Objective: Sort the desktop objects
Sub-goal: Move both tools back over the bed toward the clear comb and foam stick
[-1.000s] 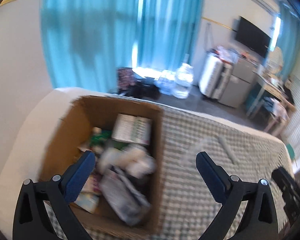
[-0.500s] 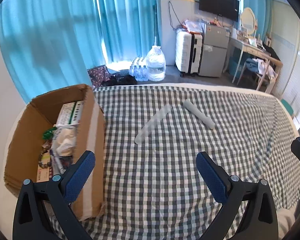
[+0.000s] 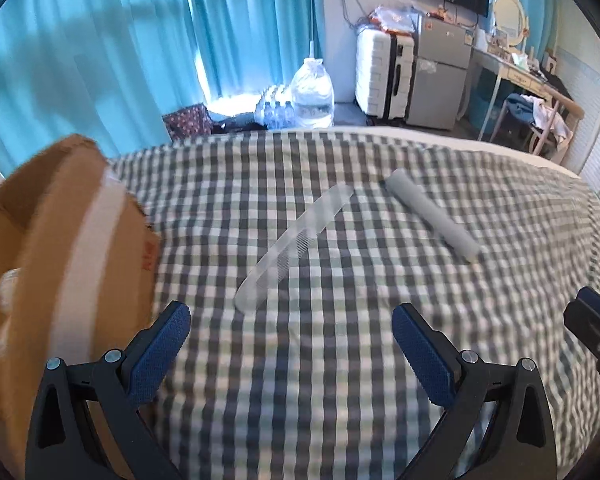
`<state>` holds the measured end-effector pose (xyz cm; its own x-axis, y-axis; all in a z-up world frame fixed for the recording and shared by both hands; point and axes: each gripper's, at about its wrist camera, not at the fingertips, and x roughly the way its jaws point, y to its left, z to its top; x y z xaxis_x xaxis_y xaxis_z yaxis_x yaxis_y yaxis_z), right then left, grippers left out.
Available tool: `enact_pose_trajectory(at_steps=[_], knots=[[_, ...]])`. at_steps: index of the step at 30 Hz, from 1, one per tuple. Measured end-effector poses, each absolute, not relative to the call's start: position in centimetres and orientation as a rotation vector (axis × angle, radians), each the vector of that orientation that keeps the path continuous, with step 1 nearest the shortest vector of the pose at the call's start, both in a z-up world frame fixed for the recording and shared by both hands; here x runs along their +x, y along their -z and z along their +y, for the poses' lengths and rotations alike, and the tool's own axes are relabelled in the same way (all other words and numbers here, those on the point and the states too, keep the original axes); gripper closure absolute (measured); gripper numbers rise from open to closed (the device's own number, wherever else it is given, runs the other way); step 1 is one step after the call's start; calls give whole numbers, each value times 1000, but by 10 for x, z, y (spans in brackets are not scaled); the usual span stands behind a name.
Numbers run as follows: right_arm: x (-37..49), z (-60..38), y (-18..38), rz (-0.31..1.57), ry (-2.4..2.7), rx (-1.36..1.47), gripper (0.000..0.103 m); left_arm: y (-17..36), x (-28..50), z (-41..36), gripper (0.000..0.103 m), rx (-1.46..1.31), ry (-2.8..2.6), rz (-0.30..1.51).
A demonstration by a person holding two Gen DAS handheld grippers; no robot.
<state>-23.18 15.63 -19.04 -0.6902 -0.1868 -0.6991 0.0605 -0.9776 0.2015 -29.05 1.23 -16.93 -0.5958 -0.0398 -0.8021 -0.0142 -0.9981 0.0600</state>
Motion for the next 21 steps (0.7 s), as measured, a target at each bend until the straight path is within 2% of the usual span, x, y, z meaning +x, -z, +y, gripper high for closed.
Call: enact_pose_trajectory(at_steps=[4,13,15,17,18,19,20,21], knots=[[-264,153,208,-206,2743,1198,64,194,-317,5,0,1459,2788,33],[-333,140,240,-156,2704,1212,64,231,-357,-7,0,1462,2718,-166],[-340,140,253,-167,2693,1241,64,241,-359,-12,2,1508,2728,-146],[-341,139,259,-172,2700,1245,64,244,-358,-15,13,1527,2763,-92],[-340,141,261,-178,2701,1244,67,244,-357,-16,18,1527,2774,-76],[-341,144,260,-190,2693,1250,73,243,-355,-16,30,1523,2790,-67],[-340,146,260,-193,2691,1262,93,242,-353,-14,44,1506,2802,-86],[-341,149,258,-183,2693,1268,94,240,-352,-12,51,1495,2801,-101]])
